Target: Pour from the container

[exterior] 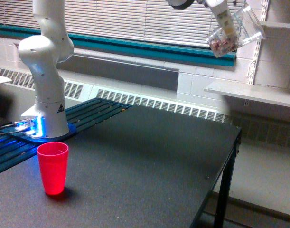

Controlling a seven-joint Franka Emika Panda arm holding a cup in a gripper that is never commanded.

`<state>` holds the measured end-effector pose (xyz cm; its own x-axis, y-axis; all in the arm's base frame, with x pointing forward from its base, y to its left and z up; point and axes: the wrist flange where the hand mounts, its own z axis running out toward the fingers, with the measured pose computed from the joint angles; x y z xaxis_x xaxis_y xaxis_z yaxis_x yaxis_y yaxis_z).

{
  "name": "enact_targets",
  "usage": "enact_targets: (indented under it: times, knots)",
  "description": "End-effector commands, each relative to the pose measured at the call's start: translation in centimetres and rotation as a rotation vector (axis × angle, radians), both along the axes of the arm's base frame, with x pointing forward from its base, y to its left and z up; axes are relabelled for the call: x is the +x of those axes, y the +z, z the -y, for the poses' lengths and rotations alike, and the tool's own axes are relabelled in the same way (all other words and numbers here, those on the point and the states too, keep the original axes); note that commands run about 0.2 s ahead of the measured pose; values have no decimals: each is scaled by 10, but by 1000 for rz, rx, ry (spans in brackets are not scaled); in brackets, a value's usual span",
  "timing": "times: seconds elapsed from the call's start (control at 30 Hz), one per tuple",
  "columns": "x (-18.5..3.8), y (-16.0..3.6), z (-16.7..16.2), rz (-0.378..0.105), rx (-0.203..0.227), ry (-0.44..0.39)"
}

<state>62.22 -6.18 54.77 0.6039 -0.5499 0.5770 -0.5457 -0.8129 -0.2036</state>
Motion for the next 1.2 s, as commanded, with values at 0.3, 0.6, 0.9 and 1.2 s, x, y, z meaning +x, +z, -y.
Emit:
enact_targets:
  times: [0.3, 0.6, 0.9, 1.2]
  knots:
    - [-37, -98, 74, -207, -148, -37]
    - [-88, -155, 134, -326, -139, -115]
    - [-128, -156, 202, -327, -121, -223]
    - [-176, -135, 266, -304, -134, -331]
